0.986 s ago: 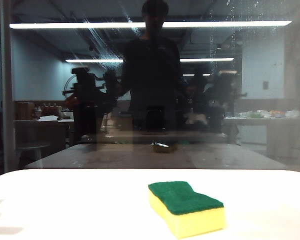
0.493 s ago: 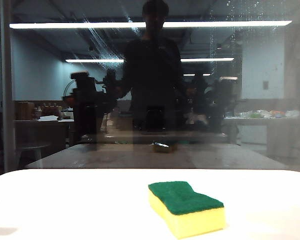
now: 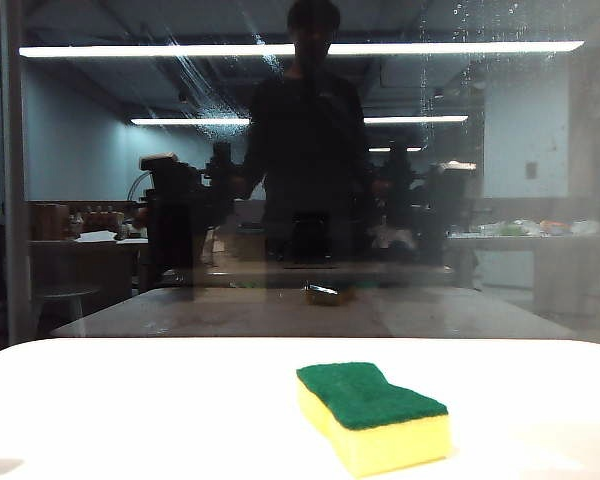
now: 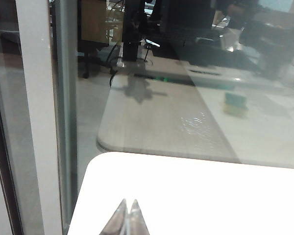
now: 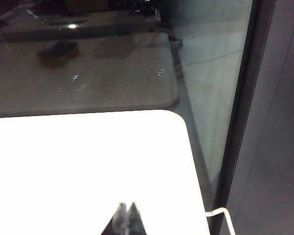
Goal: Reach upward to find where there is water on the glass, pick up the sponge from the table, dry the water, and finally place the sponge back on the table.
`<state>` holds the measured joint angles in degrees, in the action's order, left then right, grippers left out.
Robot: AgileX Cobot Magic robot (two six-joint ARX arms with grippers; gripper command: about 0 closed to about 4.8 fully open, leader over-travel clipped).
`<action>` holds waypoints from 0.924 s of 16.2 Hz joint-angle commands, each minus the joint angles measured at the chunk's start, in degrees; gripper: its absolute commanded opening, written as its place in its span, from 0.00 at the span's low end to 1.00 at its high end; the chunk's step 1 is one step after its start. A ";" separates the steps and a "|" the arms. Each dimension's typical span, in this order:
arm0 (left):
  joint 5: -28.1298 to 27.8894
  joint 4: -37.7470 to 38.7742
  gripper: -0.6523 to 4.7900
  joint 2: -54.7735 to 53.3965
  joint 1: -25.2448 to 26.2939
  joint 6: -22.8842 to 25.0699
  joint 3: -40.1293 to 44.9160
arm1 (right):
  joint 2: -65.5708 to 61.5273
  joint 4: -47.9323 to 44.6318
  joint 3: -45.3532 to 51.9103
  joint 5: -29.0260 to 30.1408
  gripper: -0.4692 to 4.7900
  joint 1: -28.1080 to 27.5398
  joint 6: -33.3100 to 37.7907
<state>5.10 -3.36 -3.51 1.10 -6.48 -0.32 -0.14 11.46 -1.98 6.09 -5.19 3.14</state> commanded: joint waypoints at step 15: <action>0.13 -0.46 0.11 0.04 -0.04 0.02 -0.17 | 0.02 -10.75 -0.13 0.46 0.08 0.02 -4.83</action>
<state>5.10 -3.22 -3.51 1.10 -6.48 -0.32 -0.12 1.54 -1.89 6.28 -5.19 -1.41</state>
